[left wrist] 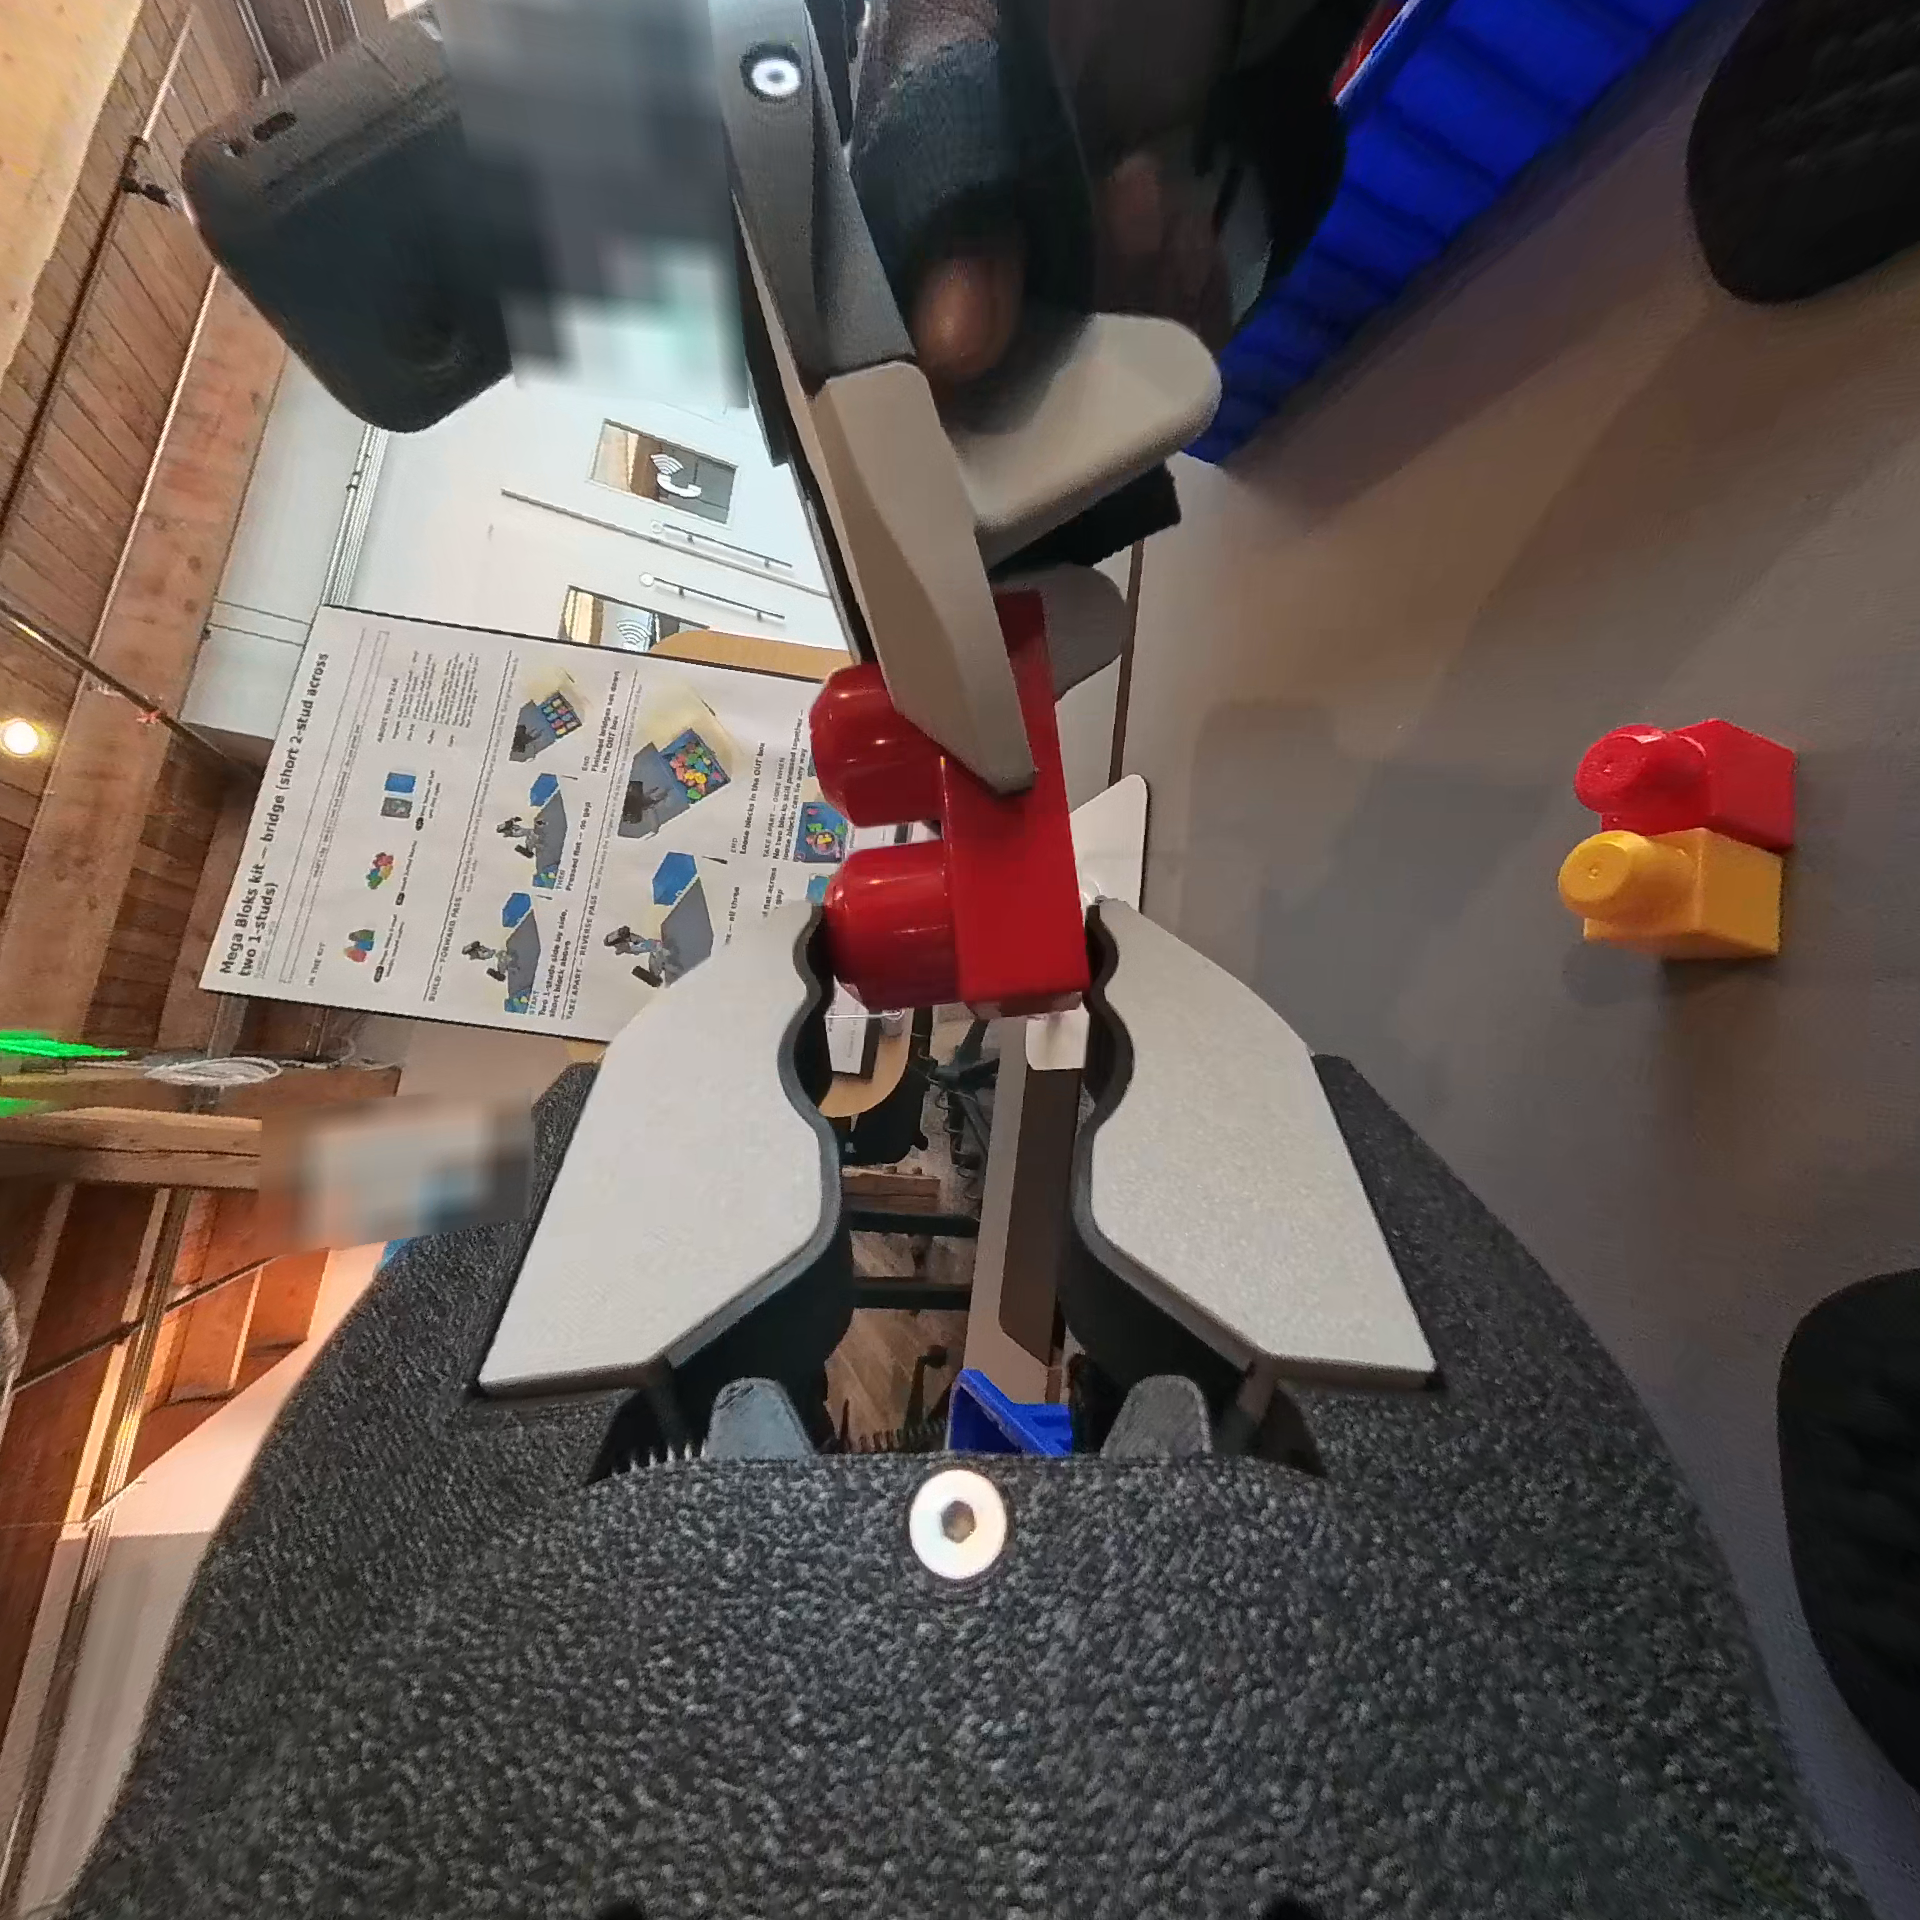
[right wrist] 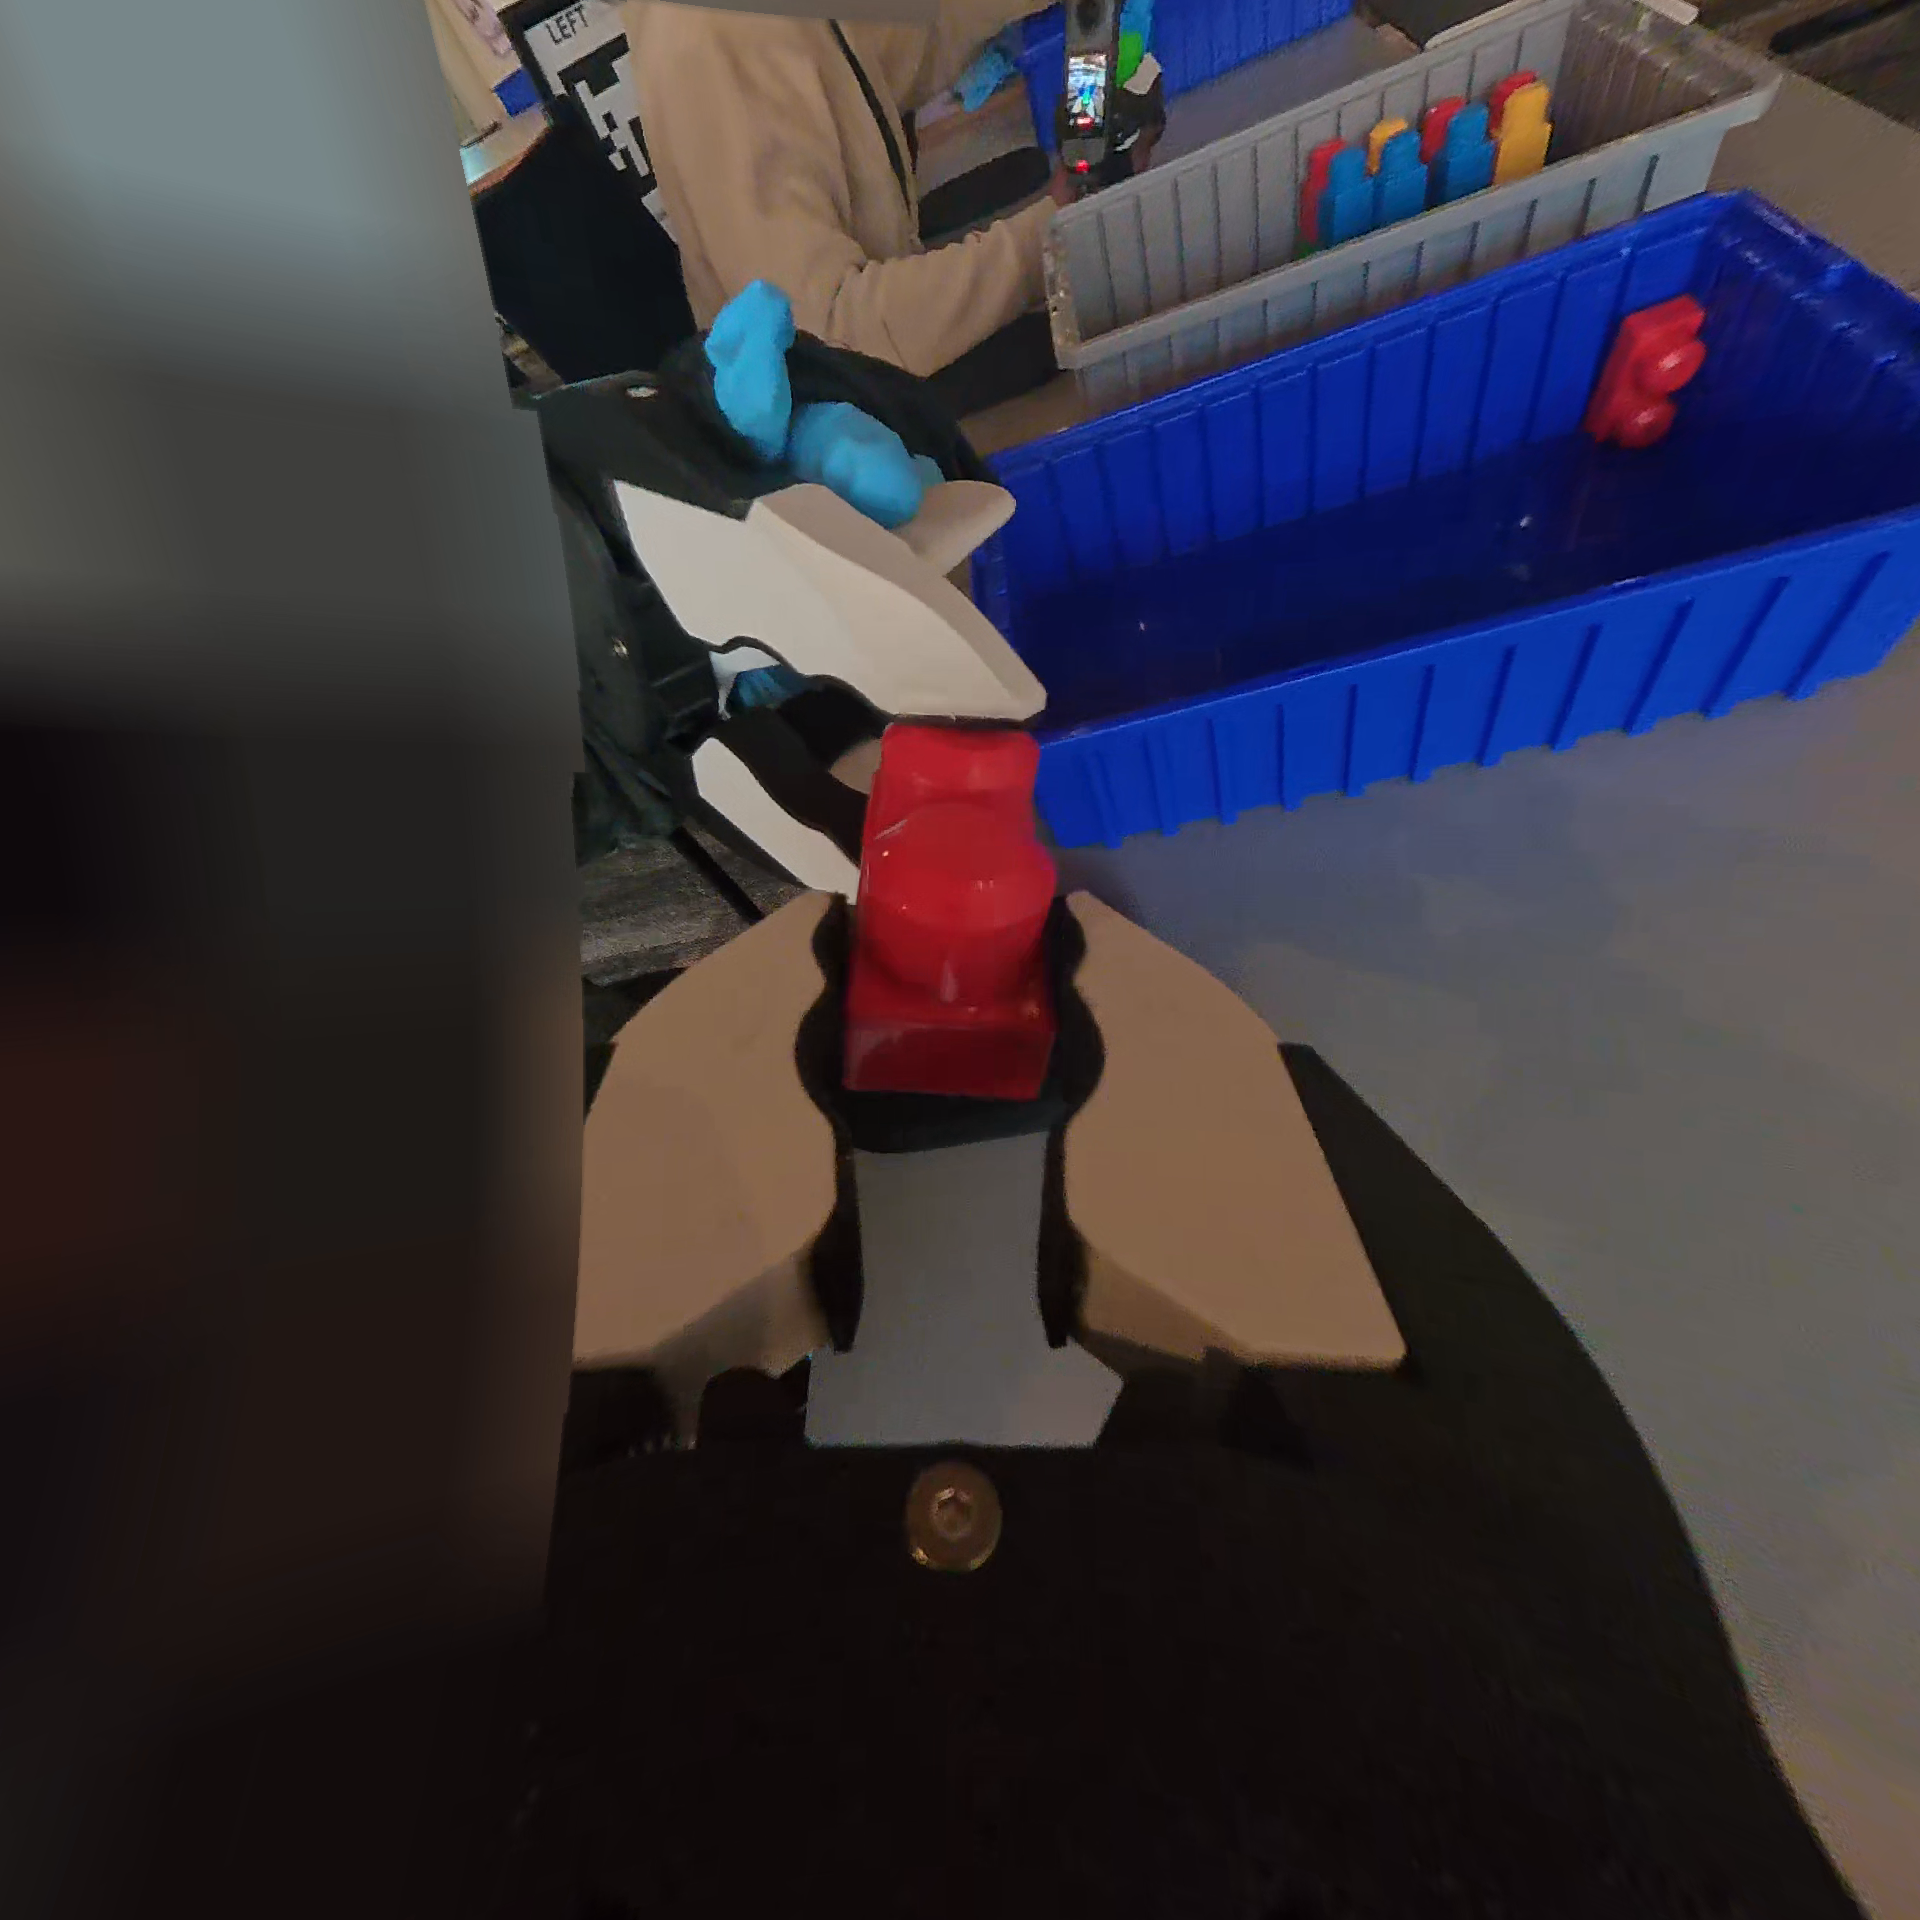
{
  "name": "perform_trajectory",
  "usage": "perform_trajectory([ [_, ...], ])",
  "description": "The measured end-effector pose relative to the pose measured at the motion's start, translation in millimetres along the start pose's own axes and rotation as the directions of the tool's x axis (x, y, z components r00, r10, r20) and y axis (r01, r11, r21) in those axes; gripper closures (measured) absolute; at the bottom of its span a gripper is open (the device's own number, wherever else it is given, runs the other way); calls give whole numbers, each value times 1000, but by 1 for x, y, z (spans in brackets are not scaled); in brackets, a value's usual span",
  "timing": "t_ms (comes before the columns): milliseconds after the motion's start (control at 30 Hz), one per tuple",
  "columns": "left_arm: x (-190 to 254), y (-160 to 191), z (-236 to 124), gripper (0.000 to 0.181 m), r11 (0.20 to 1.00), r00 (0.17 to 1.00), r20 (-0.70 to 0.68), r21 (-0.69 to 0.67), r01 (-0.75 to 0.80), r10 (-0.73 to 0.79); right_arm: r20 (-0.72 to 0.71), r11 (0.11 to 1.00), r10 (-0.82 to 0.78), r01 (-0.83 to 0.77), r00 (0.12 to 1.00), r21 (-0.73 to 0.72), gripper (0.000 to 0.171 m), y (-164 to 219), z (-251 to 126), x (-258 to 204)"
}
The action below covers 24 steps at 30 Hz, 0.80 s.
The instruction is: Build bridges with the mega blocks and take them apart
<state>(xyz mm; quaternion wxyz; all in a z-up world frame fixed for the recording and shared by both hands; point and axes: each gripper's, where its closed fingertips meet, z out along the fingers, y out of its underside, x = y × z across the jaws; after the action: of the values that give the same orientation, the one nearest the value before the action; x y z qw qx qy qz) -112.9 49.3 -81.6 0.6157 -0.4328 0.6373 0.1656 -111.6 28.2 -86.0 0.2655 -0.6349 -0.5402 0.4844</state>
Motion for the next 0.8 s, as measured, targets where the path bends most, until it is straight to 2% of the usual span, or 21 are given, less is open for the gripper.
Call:
perform_trajectory([
  [133,1,-6,-1,135,997,999,-12,53,53,-52,6,998,-52,52,999,25,136,-2,-3,-1],
  [267,-4,-4,-6,102,928,934,-99,117,353,-342,-36,978,-189,192,981,80,136,-8,-14,-3],
  [333,-4,-7,-10,92,832,840,-201,147,535,-505,-62,952,-275,281,959,123,135,-12,-21,-7],
  [433,-4,-21,-20,88,611,625,-401,180,771,-670,-98,892,-417,427,904,148,135,-10,-30,-13],
  [533,-1,-34,-26,91,376,384,-567,138,916,-729,-110,820,-530,541,841,184,135,-4,-33,-23],
  [600,6,-41,-27,103,291,296,-622,114,950,-725,-122,793,-563,575,818,200,135,2,-32,-28],
  [633,10,-43,-25,103,285,287,-623,107,953,-728,-125,787,-571,584,811,199,135,6,-30,-30],
  [800,33,-47,-15,110,386,372,-597,112,916,-710,-109,801,-553,563,826,201,135,20,-22,-31],
])
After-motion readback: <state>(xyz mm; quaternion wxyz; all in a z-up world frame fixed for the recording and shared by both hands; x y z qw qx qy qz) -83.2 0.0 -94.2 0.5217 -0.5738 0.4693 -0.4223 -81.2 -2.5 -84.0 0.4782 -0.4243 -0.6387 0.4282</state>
